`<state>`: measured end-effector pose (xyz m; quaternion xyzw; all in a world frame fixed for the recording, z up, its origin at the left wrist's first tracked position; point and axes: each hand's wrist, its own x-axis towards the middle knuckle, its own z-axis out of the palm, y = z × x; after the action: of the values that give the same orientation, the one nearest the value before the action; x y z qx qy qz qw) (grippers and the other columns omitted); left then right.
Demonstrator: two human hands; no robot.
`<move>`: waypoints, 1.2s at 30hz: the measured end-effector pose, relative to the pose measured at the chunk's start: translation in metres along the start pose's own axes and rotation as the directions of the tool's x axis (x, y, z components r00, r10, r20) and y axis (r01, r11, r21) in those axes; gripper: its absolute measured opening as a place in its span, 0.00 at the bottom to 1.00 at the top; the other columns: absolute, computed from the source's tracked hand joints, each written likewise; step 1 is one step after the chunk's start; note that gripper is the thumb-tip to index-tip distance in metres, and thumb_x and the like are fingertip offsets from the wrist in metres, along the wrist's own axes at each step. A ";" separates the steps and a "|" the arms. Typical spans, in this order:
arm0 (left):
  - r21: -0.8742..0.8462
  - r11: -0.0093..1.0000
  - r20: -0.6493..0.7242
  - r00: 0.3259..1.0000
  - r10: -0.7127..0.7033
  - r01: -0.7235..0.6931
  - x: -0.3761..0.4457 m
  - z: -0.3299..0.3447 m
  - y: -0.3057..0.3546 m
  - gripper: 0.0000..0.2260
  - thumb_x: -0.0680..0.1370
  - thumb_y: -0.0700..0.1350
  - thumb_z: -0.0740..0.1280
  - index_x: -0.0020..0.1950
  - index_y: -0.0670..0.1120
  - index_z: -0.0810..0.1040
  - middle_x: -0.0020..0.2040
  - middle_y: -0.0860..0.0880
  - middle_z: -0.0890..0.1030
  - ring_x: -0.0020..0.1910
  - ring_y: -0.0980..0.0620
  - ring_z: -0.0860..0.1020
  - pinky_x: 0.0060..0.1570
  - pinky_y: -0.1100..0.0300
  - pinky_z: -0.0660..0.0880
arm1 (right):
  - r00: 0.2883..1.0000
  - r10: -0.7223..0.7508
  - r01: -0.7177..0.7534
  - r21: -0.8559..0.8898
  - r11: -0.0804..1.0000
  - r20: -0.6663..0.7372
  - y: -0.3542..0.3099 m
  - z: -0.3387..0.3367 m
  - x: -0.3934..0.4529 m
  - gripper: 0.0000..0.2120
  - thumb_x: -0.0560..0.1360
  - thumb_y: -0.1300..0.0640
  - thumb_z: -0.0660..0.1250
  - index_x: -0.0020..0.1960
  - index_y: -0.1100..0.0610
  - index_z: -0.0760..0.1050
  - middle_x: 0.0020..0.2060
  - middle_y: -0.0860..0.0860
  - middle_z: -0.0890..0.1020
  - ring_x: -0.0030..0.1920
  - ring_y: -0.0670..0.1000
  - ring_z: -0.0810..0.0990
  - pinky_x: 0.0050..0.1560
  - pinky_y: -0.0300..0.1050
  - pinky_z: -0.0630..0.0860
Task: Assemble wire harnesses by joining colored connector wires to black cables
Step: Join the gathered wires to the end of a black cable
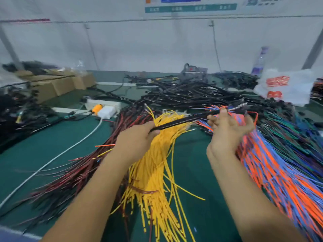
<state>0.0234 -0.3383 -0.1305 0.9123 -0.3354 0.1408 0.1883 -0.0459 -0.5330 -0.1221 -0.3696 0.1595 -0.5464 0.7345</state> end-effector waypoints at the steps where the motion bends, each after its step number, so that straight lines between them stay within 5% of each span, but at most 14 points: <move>1: -0.022 1.000 -0.021 1.000 -0.010 0.009 -0.002 -0.006 0.003 0.12 0.82 0.57 0.55 0.50 0.50 0.71 0.40 0.51 0.75 0.45 0.44 0.77 0.34 0.53 0.67 | 0.998 0.042 -0.041 -0.030 0.999 0.055 0.004 0.011 -0.014 0.22 0.79 0.64 0.63 0.66 0.55 0.56 0.40 0.53 0.77 0.25 0.47 0.78 0.28 0.38 0.74; 4: -0.099 0.994 -0.040 0.997 -0.059 0.054 -0.011 -0.023 0.009 0.11 0.81 0.56 0.57 0.49 0.49 0.72 0.41 0.50 0.76 0.45 0.44 0.76 0.37 0.52 0.69 | 0.927 0.221 -0.171 -0.181 0.969 0.304 0.017 0.040 -0.054 0.08 0.81 0.63 0.60 0.53 0.51 0.65 0.32 0.48 0.77 0.20 0.46 0.73 0.22 0.36 0.66; 7: -0.236 0.967 -0.002 0.995 -0.104 0.100 -0.026 -0.037 -0.005 0.10 0.81 0.54 0.59 0.49 0.49 0.73 0.42 0.46 0.78 0.45 0.44 0.77 0.43 0.50 0.74 | 0.885 0.288 -0.224 -0.209 0.952 0.365 0.019 0.064 -0.070 0.10 0.80 0.66 0.60 0.46 0.53 0.71 0.33 0.51 0.77 0.20 0.45 0.71 0.23 0.36 0.65; 12: -0.432 0.867 0.161 0.967 -0.196 0.248 -0.060 -0.064 -0.043 0.17 0.82 0.58 0.53 0.45 0.47 0.73 0.29 0.50 0.72 0.28 0.56 0.70 0.32 0.63 0.65 | 0.853 0.296 -0.229 -0.201 0.952 0.430 0.017 0.092 -0.067 0.11 0.80 0.67 0.59 0.43 0.54 0.71 0.34 0.54 0.78 0.20 0.44 0.70 0.22 0.36 0.65; 14: -0.438 0.872 0.112 0.976 -0.189 0.219 -0.072 -0.068 -0.048 0.18 0.82 0.59 0.52 0.43 0.49 0.73 0.46 0.53 0.75 0.34 0.54 0.73 0.34 0.66 0.63 | 0.843 0.318 -0.239 -0.227 0.944 0.434 0.020 0.098 -0.068 0.11 0.80 0.66 0.60 0.42 0.54 0.71 0.34 0.53 0.78 0.20 0.43 0.69 0.22 0.35 0.64; 16: -0.295 0.938 0.120 0.981 -0.155 0.184 -0.082 -0.075 -0.051 0.17 0.82 0.59 0.51 0.41 0.52 0.69 0.31 0.55 0.68 0.36 0.56 0.72 0.36 0.63 0.64 | 0.819 0.378 -0.285 -0.266 0.921 0.432 0.027 0.103 -0.075 0.10 0.81 0.66 0.60 0.42 0.55 0.71 0.34 0.53 0.78 0.20 0.43 0.68 0.22 0.35 0.63; 20: 0.359 0.904 0.230 0.917 -0.326 0.232 -0.067 -0.099 -0.074 0.14 0.83 0.51 0.52 0.56 0.46 0.72 0.51 0.44 0.79 0.47 0.43 0.75 0.43 0.54 0.69 | 0.719 0.574 -0.450 -0.367 0.814 0.392 0.043 0.124 -0.101 0.08 0.81 0.65 0.59 0.44 0.58 0.70 0.33 0.54 0.76 0.19 0.42 0.68 0.21 0.34 0.64; 22: 0.183 0.935 0.255 0.904 -0.342 0.303 -0.056 -0.100 -0.076 0.10 0.83 0.47 0.54 0.58 0.45 0.71 0.50 0.42 0.79 0.44 0.44 0.75 0.42 0.54 0.70 | 0.668 0.613 -0.509 -0.341 0.790 0.423 0.043 0.135 -0.107 0.08 0.82 0.64 0.59 0.44 0.59 0.70 0.34 0.54 0.76 0.20 0.42 0.69 0.22 0.34 0.66; 24: -0.329 0.856 0.304 0.903 -0.304 0.399 -0.051 -0.091 -0.070 0.10 0.83 0.49 0.56 0.61 0.48 0.70 0.41 0.48 0.79 0.36 0.49 0.78 0.38 0.55 0.74 | 0.635 0.614 -0.525 -0.322 0.788 0.469 0.042 0.142 -0.108 0.08 0.82 0.64 0.59 0.43 0.60 0.70 0.35 0.55 0.78 0.22 0.42 0.70 0.23 0.33 0.67; 26: -0.565 0.737 0.237 0.928 -0.286 0.371 -0.048 -0.080 -0.069 0.09 0.83 0.49 0.56 0.58 0.49 0.73 0.29 0.55 0.71 0.23 0.57 0.69 0.26 0.60 0.66 | 0.600 0.611 -0.483 -0.376 0.791 0.516 0.038 0.141 -0.105 0.07 0.82 0.63 0.59 0.45 0.61 0.72 0.36 0.55 0.80 0.24 0.43 0.72 0.24 0.34 0.69; 28: -0.561 0.766 0.093 0.943 -0.318 0.314 -0.041 -0.078 -0.078 0.10 0.83 0.47 0.56 0.50 0.51 0.77 0.24 0.56 0.65 0.20 0.60 0.62 0.25 0.60 0.59 | 0.553 0.612 -0.395 -0.469 0.790 0.566 0.033 0.134 -0.099 0.05 0.81 0.62 0.61 0.53 0.64 0.73 0.39 0.56 0.82 0.25 0.44 0.75 0.27 0.35 0.73; 30: -0.546 0.775 -0.043 0.914 -0.404 0.317 -0.035 -0.087 -0.098 0.12 0.82 0.46 0.57 0.44 0.53 0.77 0.22 0.56 0.66 0.20 0.60 0.62 0.25 0.61 0.59 | 0.534 0.609 -0.321 -0.527 0.787 0.586 0.028 0.121 -0.085 0.15 0.81 0.61 0.62 0.66 0.62 0.67 0.45 0.58 0.84 0.28 0.46 0.78 0.30 0.37 0.76; 32: -0.529 0.782 -0.136 0.877 -0.461 0.329 -0.035 -0.103 -0.129 0.11 0.83 0.44 0.57 0.44 0.51 0.77 0.23 0.55 0.66 0.21 0.58 0.61 0.25 0.61 0.57 | 0.581 0.587 -0.273 -0.545 0.793 0.564 0.025 0.101 -0.067 0.23 0.81 0.60 0.63 0.74 0.58 0.61 0.47 0.58 0.84 0.30 0.48 0.80 0.31 0.39 0.77; 36: -0.217 0.885 -0.316 0.828 -0.464 0.413 -0.050 -0.140 -0.194 0.08 0.82 0.50 0.58 0.50 0.55 0.77 0.32 0.50 0.73 0.27 0.53 0.69 0.26 0.63 0.65 | 0.691 0.571 -0.272 -0.573 0.773 0.444 0.027 0.056 -0.032 0.20 0.81 0.58 0.63 0.71 0.55 0.65 0.43 0.54 0.85 0.28 0.48 0.80 0.28 0.38 0.76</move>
<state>0.0976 -0.1123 -0.0731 0.9079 -0.0855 0.2343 0.3370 -0.0032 -0.4799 -0.1090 -0.6369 0.1294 -0.1568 0.7437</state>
